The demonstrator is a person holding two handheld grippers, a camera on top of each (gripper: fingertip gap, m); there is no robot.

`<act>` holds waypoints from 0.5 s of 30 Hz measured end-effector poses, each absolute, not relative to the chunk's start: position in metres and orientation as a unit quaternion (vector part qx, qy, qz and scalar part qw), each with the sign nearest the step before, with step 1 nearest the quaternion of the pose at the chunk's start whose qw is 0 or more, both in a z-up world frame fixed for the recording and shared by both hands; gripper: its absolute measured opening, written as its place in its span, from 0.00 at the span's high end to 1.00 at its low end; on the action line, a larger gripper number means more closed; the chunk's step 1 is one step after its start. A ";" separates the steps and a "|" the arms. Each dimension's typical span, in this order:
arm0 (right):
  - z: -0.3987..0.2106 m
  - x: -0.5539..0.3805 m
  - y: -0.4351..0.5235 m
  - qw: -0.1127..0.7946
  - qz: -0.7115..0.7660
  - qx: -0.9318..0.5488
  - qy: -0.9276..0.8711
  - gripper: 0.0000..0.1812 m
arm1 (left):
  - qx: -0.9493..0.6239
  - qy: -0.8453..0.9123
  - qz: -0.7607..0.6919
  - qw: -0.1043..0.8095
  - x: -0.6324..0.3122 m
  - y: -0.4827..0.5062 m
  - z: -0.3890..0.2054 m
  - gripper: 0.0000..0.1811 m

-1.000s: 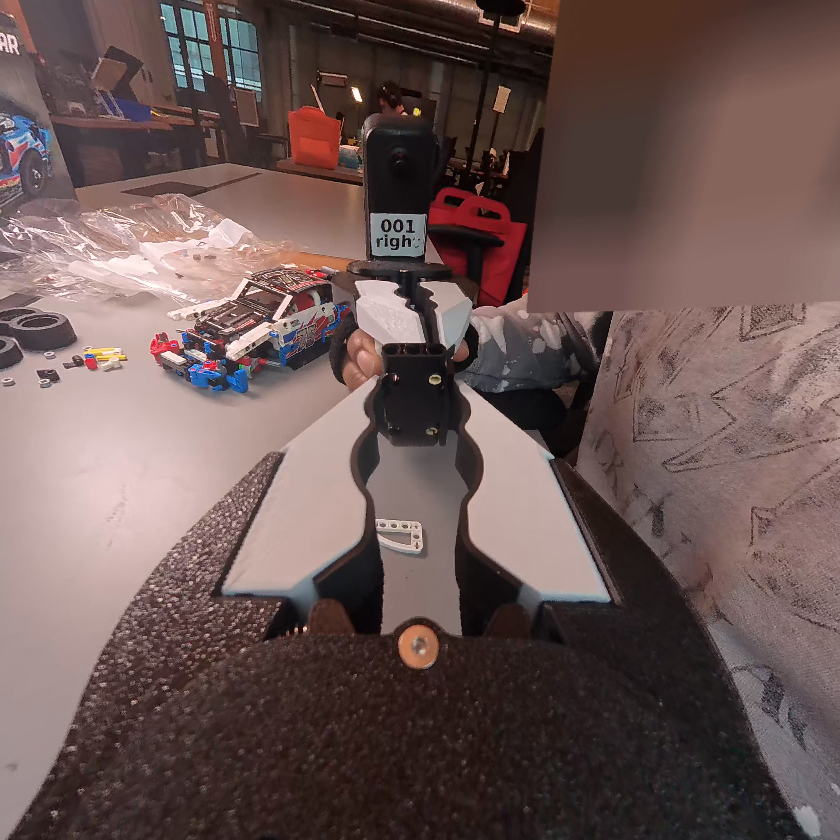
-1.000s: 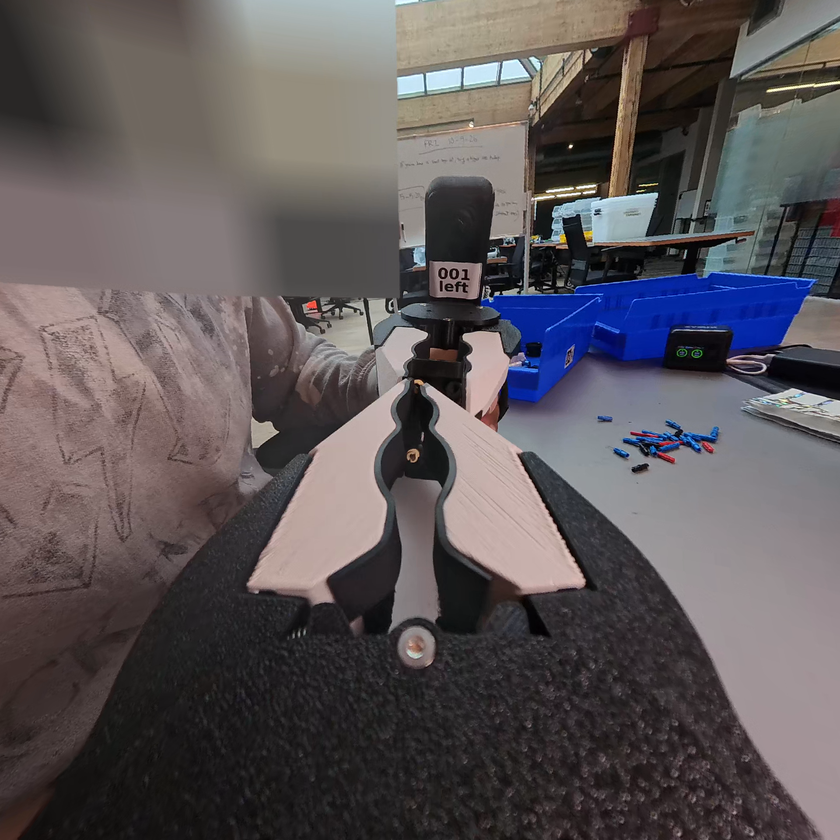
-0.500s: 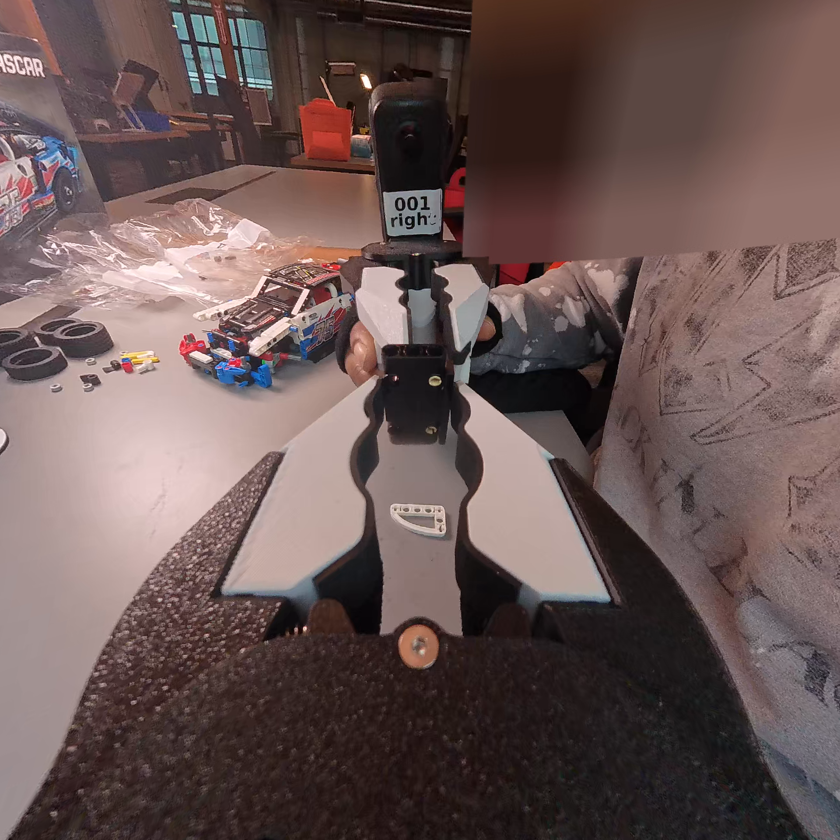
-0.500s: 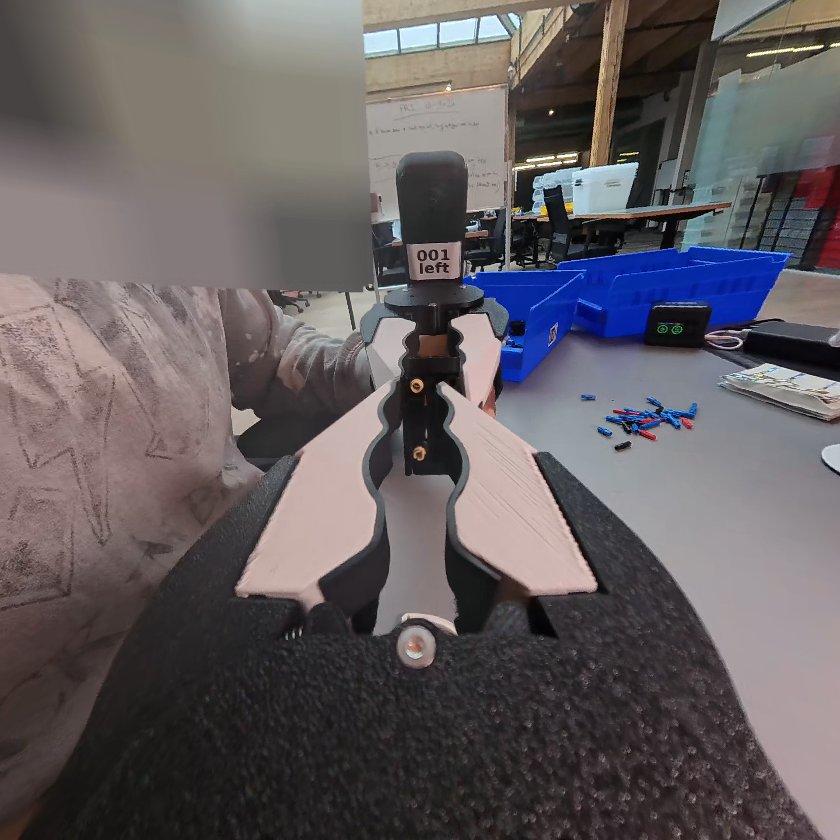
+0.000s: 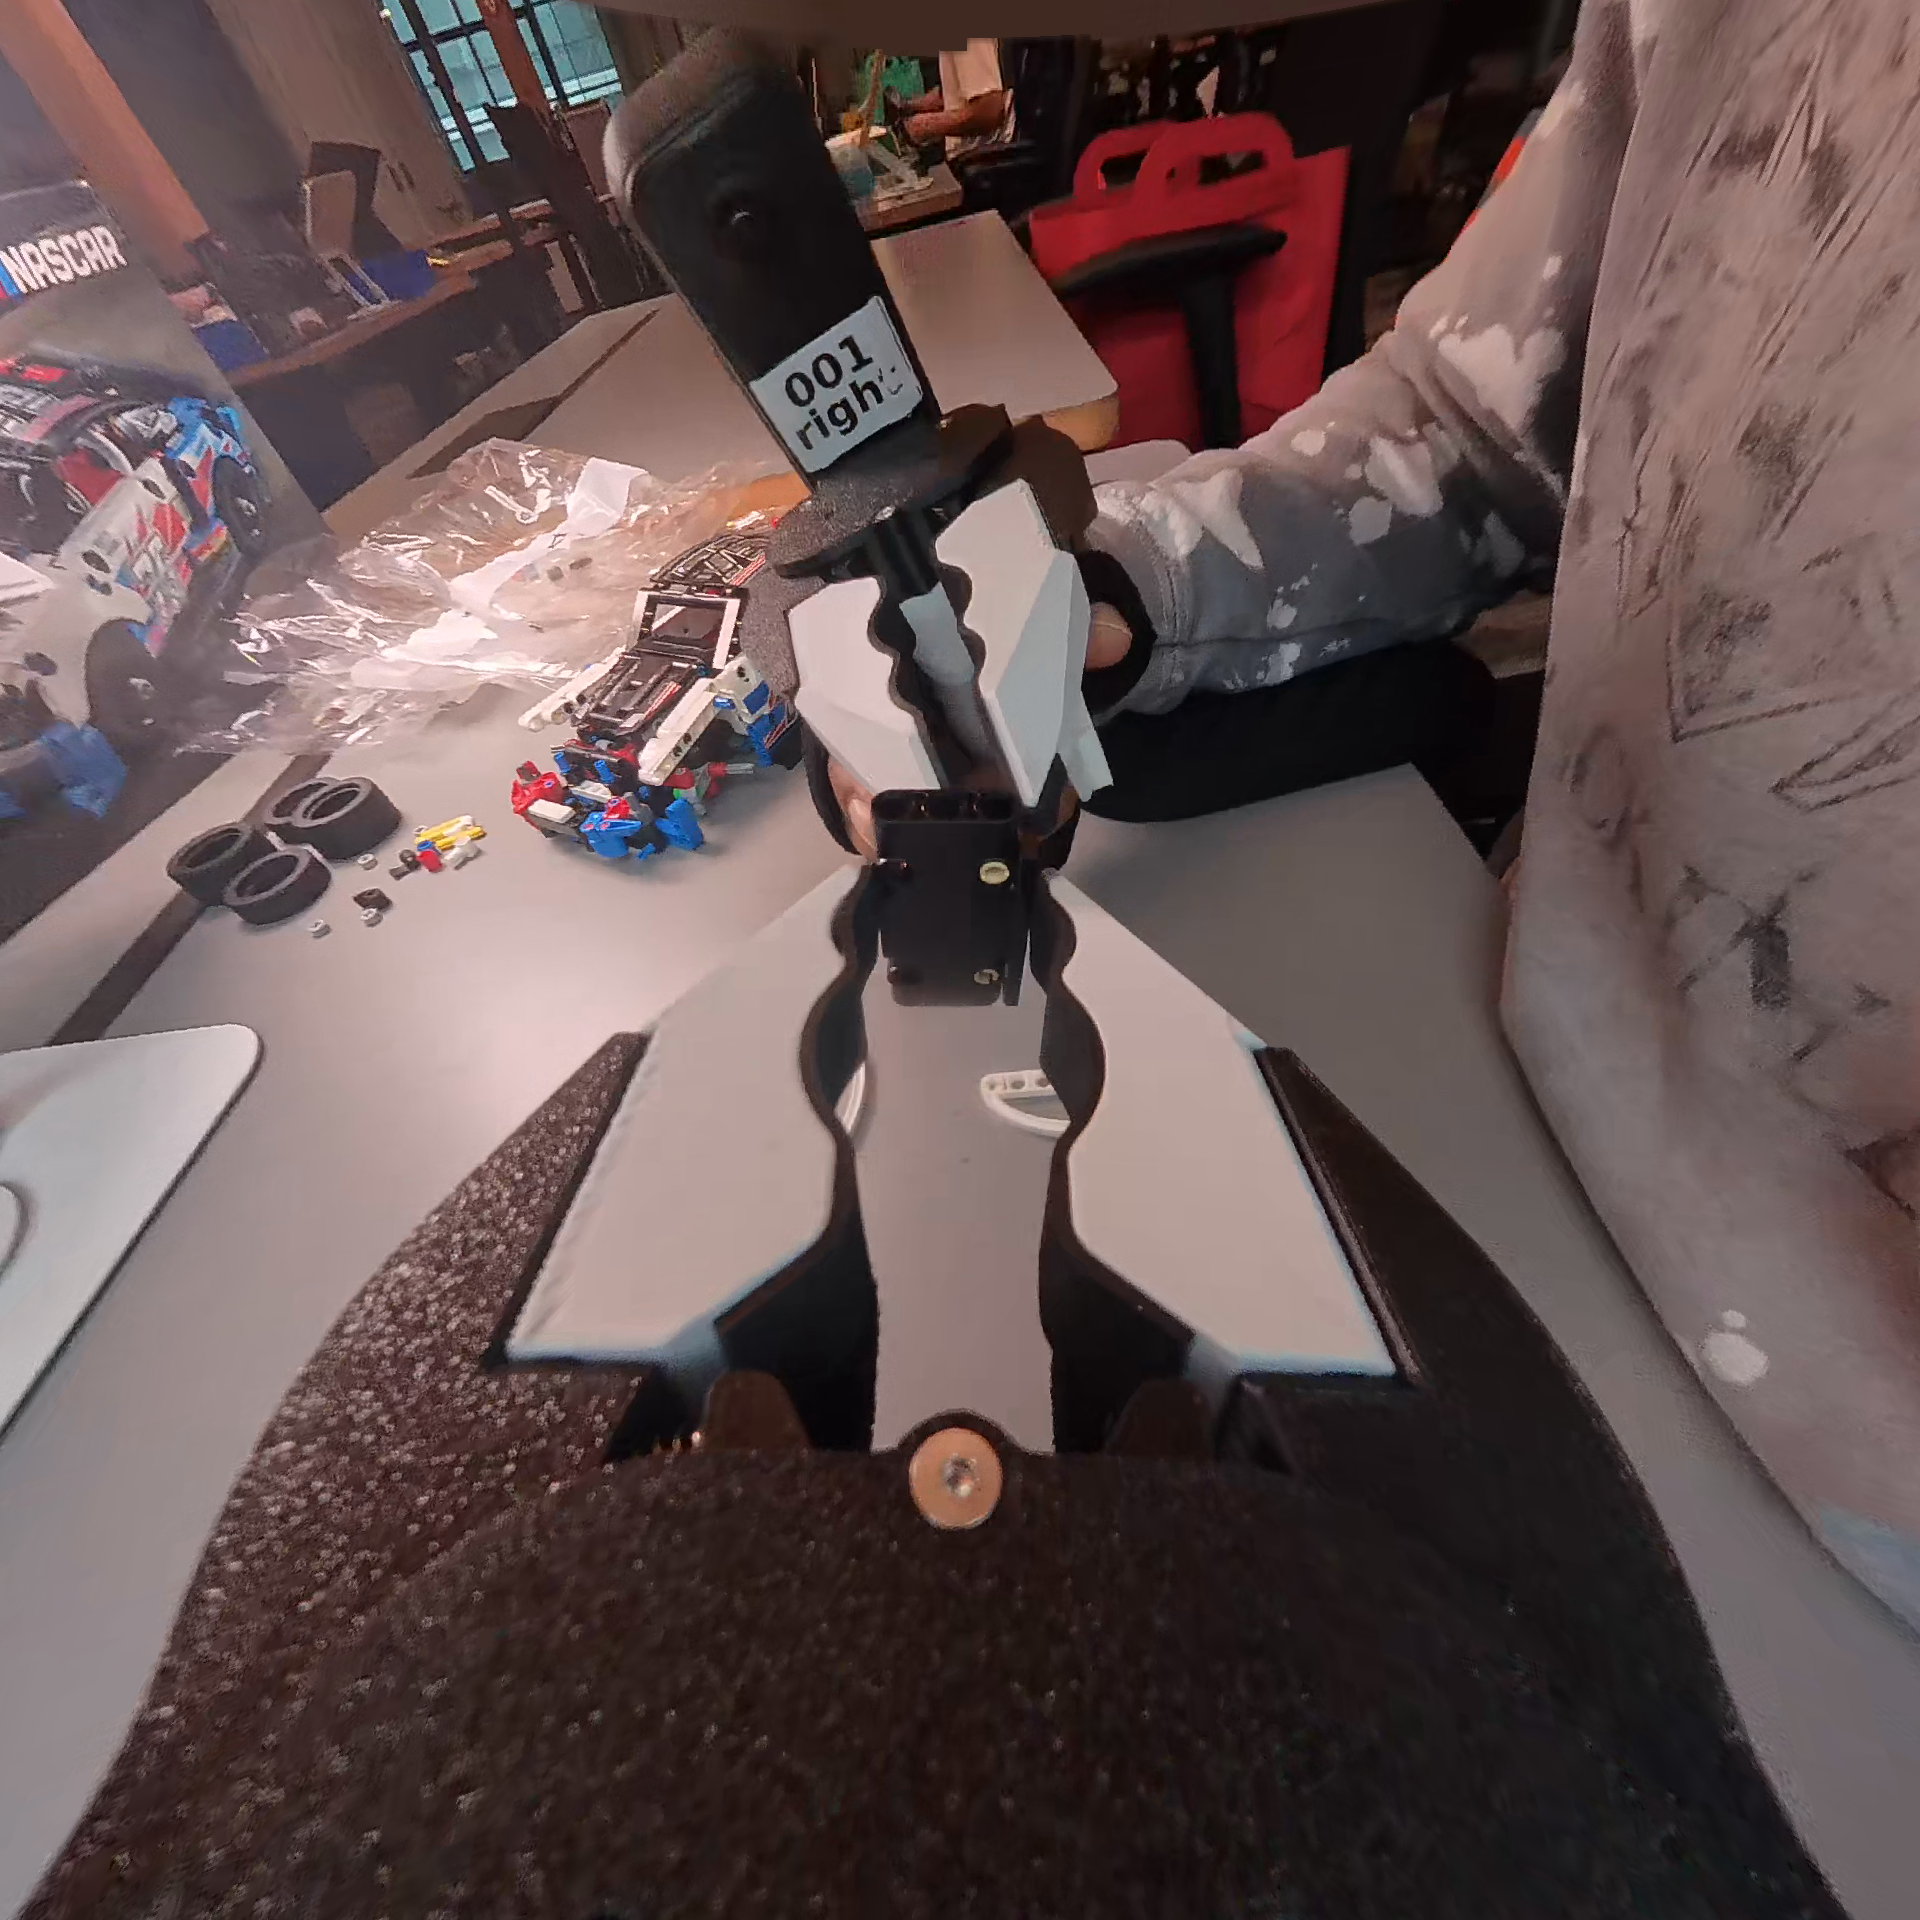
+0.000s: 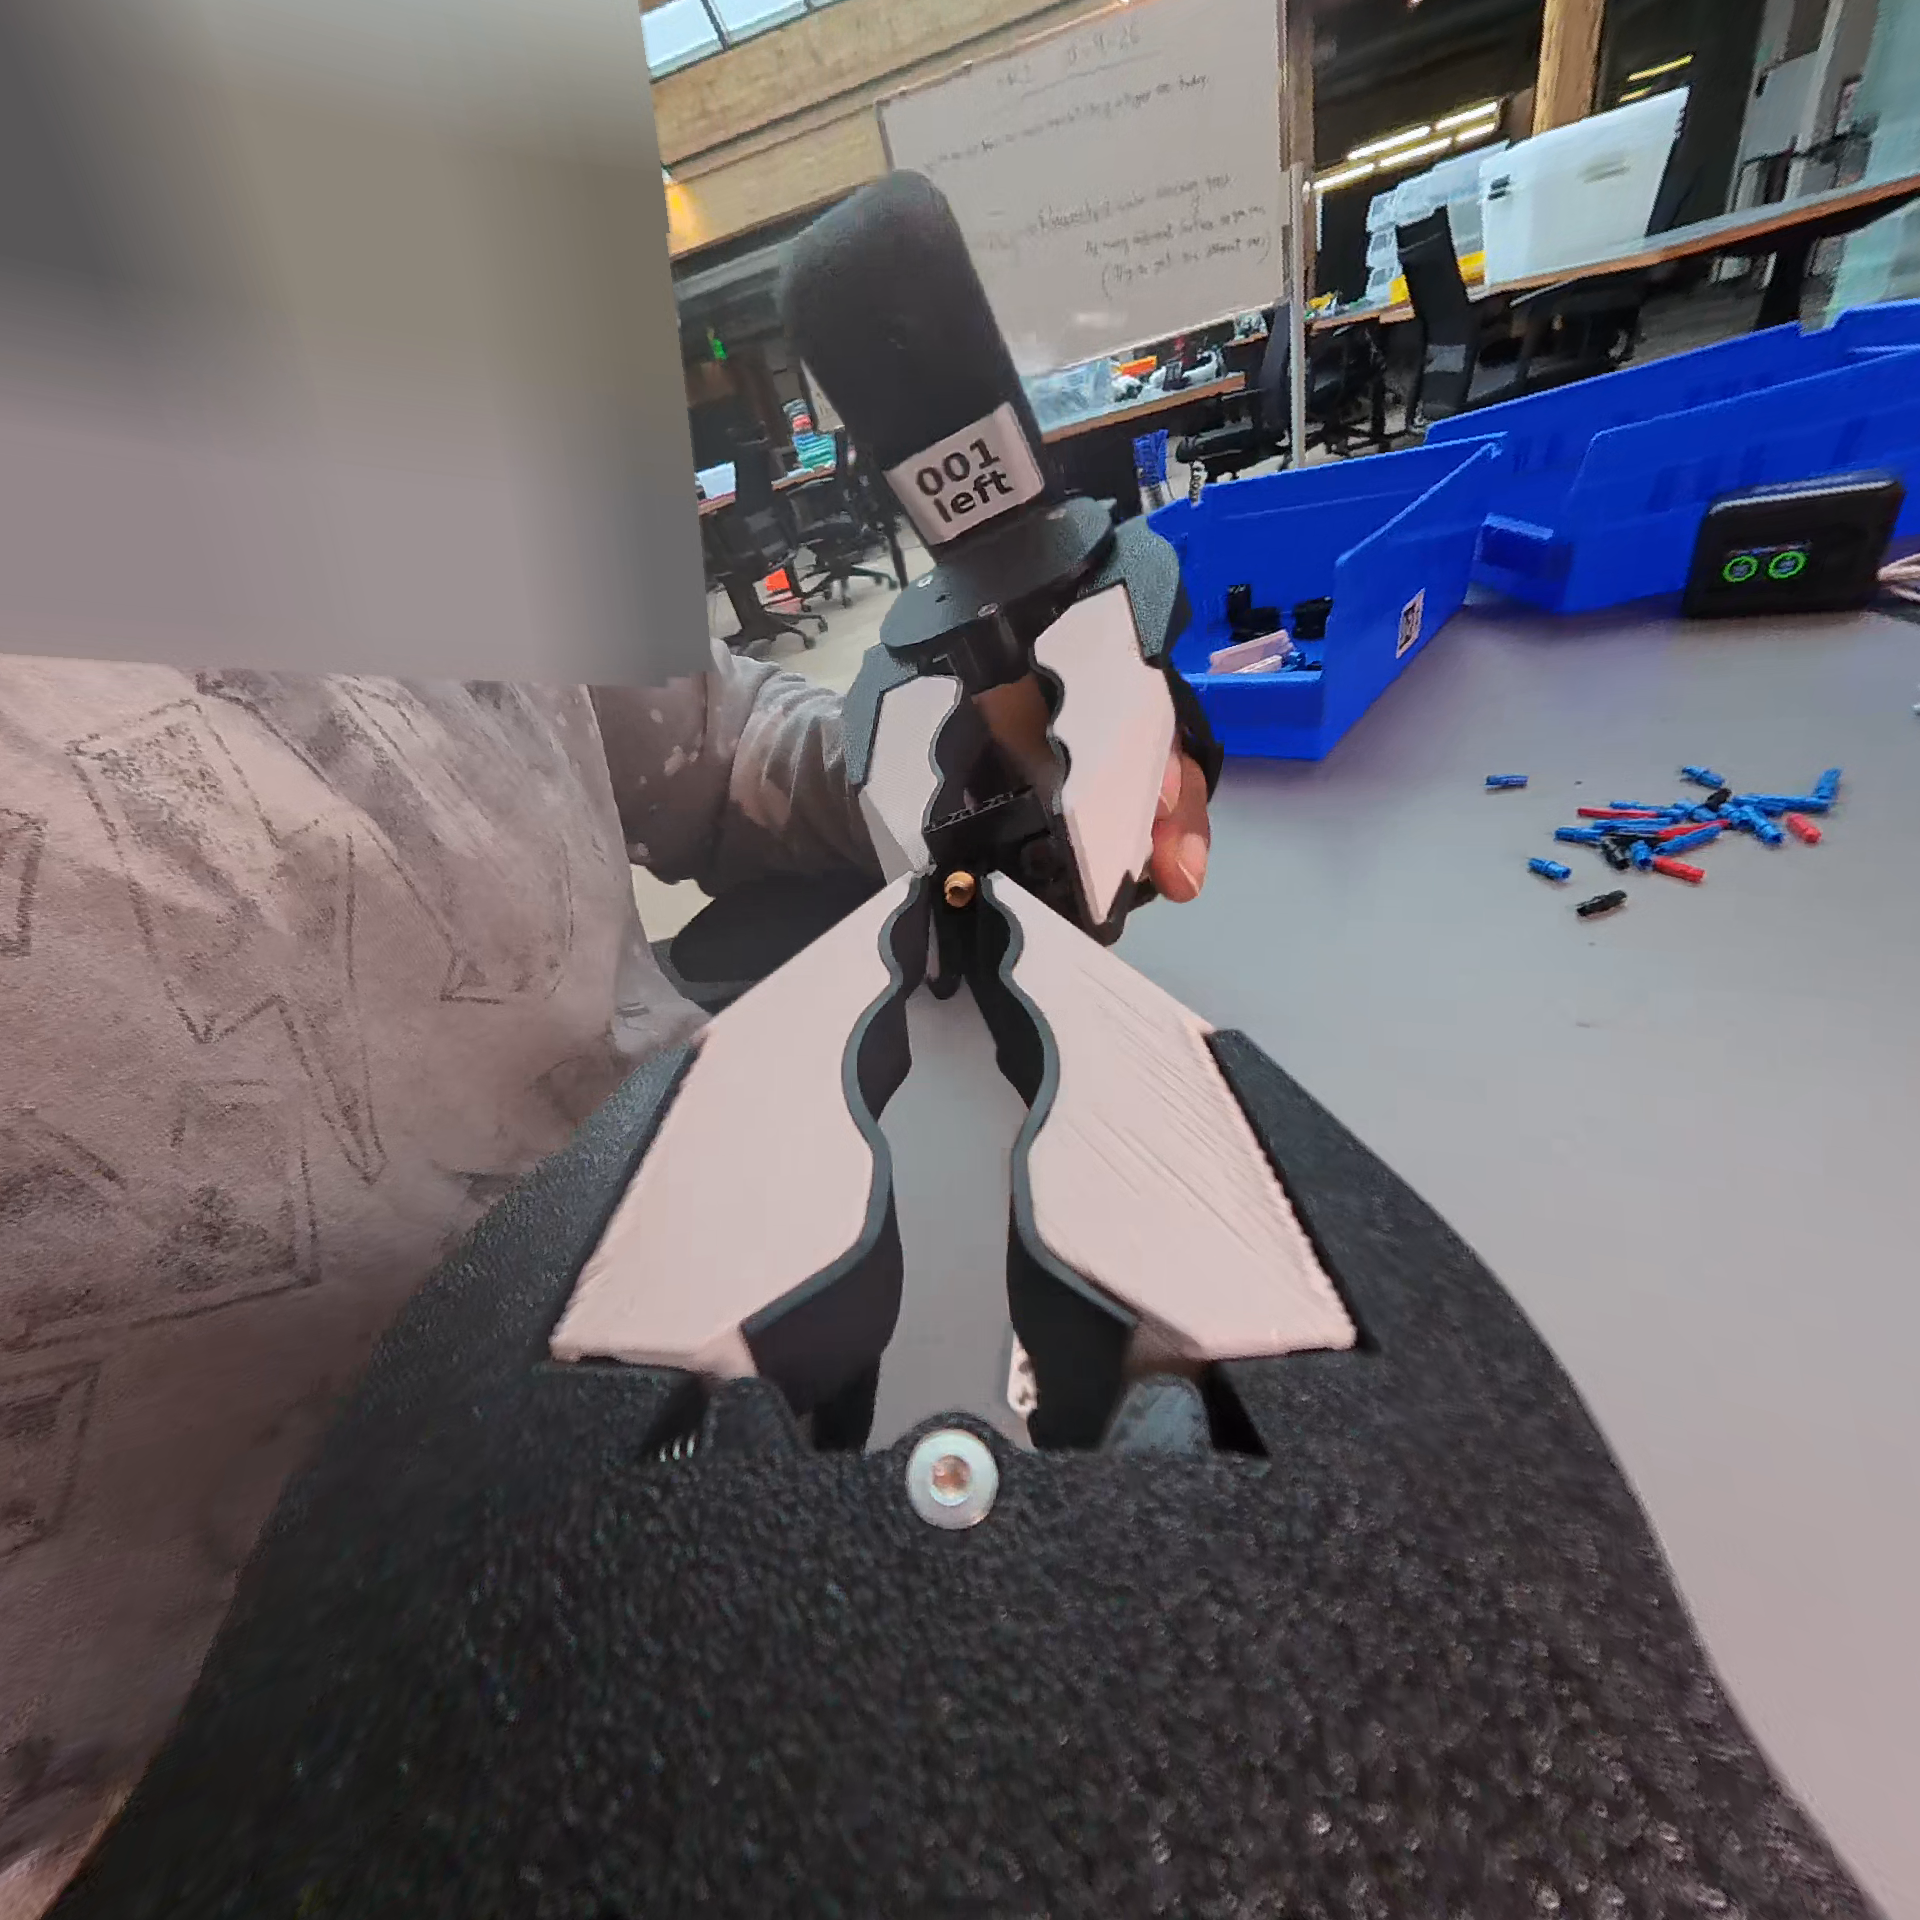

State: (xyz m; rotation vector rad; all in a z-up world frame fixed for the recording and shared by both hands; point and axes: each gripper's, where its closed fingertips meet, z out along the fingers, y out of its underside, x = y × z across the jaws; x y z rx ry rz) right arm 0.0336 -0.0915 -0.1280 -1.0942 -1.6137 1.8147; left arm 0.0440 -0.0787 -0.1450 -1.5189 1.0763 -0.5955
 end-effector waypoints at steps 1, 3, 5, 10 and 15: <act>-0.129 0.034 -0.092 0.227 0.666 -0.401 -0.586 0.96 | -0.641 0.467 -0.234 0.562 0.044 -0.079 -0.146 0.85; -0.133 0.033 -0.092 0.205 0.673 -0.409 -0.581 0.97 | -0.637 0.486 -0.198 0.565 0.043 -0.079 -0.150 0.85; -0.134 0.032 -0.090 0.185 0.686 -0.417 -0.567 0.98 | -0.632 0.496 -0.168 0.571 0.041 -0.077 -0.151 0.85; -0.137 0.022 -0.082 0.211 0.673 -0.446 -0.551 0.98 | -0.624 0.515 -0.066 0.584 0.030 -0.068 -0.153 0.85; -0.130 0.012 -0.067 0.155 0.729 -0.502 -0.439 1.00 | -0.552 0.542 0.176 0.609 0.012 -0.051 -0.141 0.85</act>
